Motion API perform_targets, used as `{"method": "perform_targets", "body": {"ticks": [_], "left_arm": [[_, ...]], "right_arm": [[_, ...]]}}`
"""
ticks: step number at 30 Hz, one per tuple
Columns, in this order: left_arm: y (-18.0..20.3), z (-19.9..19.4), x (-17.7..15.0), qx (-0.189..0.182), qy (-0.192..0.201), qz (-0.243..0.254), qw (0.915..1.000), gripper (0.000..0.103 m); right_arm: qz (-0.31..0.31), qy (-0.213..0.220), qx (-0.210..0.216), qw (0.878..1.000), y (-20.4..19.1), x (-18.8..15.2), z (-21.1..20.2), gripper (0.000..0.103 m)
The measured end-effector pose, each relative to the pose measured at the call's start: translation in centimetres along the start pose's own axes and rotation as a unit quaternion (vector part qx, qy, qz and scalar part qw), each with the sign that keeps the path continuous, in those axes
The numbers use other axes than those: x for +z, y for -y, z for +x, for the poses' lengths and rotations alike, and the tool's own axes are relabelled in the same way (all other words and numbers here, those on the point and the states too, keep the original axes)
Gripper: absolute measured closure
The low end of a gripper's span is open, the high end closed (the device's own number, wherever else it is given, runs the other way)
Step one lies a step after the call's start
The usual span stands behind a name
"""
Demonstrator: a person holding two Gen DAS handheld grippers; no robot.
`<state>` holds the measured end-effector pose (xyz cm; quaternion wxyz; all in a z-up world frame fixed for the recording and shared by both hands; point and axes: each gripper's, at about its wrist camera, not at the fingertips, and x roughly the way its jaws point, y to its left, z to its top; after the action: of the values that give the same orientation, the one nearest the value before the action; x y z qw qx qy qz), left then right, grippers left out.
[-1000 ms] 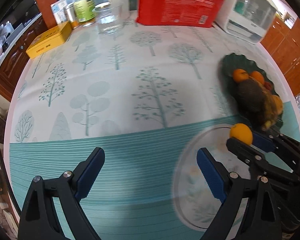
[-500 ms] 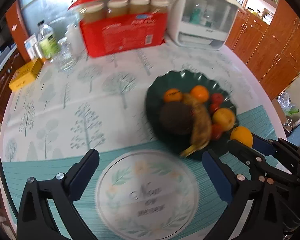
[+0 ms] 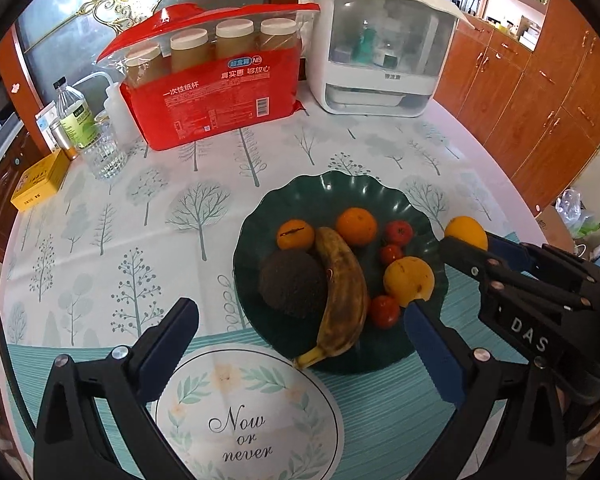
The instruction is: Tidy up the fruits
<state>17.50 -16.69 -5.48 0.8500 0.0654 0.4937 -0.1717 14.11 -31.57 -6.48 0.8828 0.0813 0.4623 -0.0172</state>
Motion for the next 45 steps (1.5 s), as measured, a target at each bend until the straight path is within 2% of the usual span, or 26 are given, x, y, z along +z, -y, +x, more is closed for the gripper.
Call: {"method": "perform_targets", "body": {"ticks": [7,11,15,29,37,45], "left_arm": [[-0.7,1.3,1.0,0.007,-0.001,-0.016,0.9999,0.001],[-1.3,1.9,1.0,0.009,-0.005,-0.025,0.9996,0.001],[-1.8,2.0,0.8,0.011,-0.007,-0.029,0.9995,0.001],[-4.5,0.0,-0.8,0.025,0.005,-0.056,0.9981,0.001],[-5.0,-1.9,-3.1,0.033,0.007,-0.061,0.9976,0.001],[-4.9,-4.4,-7.7,0.057,0.010,-0.057,0.9967,0.001]], "right_arm": [[-0.012,-0.019,-0.004,1.000,-0.1,0.8,2.2,0.070],[-0.004,-0.036,0.011,0.999,0.1,1.1,3.4,0.069],[-0.003,-0.034,0.012,0.999,-0.1,1.1,3.6,0.065],[-0.001,-0.024,0.006,1.000,-0.8,0.9,2.4,0.064],[0.001,-0.022,0.012,1.000,-1.9,-1.0,0.4,0.064],[-0.003,-0.037,0.024,0.999,-3.2,-5.4,-1.5,0.064]]}}
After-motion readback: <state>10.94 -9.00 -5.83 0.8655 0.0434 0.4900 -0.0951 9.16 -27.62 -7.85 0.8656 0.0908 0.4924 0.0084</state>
